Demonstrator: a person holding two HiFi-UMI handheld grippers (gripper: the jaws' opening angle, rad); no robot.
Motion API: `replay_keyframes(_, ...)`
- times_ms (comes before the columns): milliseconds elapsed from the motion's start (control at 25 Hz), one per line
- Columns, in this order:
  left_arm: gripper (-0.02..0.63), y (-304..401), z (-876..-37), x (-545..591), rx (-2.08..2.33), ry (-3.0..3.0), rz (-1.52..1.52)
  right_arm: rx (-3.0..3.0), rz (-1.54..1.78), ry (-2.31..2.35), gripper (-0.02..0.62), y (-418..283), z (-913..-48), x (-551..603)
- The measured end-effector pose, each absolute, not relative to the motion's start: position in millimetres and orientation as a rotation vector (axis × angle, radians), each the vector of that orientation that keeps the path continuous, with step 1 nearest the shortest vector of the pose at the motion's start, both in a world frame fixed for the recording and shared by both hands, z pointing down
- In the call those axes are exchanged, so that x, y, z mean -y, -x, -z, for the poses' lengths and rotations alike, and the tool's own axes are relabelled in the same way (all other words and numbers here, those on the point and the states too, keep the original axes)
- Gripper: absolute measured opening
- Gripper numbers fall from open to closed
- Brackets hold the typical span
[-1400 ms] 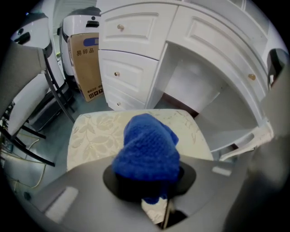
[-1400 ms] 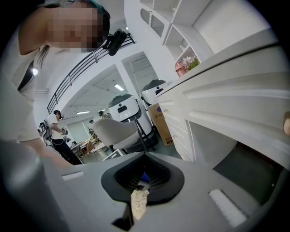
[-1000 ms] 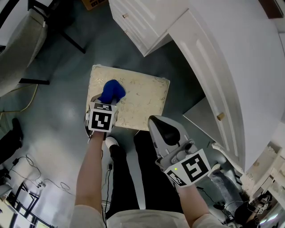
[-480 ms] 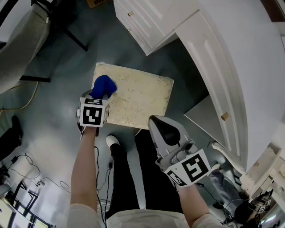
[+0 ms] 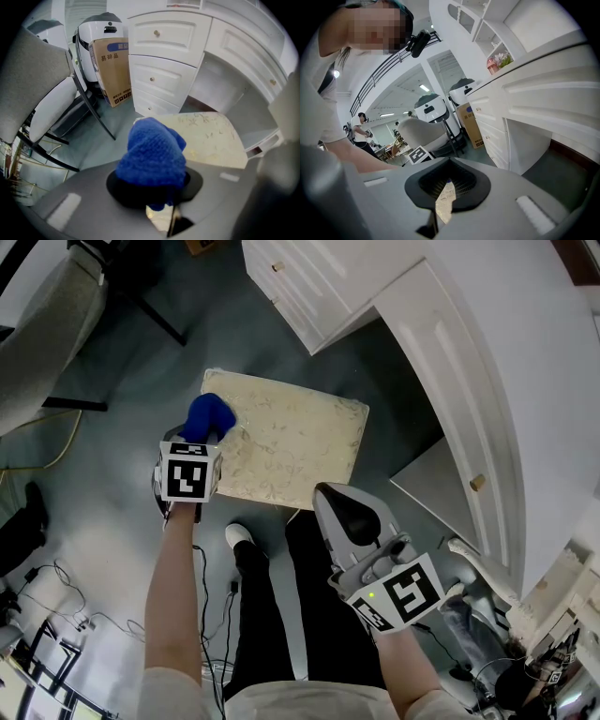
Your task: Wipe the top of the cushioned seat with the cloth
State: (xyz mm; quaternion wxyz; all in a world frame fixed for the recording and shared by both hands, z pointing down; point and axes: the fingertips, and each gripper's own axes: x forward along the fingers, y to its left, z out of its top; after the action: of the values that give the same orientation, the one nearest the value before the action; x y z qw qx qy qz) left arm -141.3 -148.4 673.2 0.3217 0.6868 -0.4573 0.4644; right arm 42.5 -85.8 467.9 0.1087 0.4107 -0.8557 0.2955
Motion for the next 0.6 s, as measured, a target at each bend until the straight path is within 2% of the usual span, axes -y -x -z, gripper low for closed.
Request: replay_keyframes(600, 0.074, 152.2, -669.9, 138.5, 1.217, -1.830, -1.299, 2.532, -0.869, -1.176, -0.002, -32.7, -466.8, 79.3)
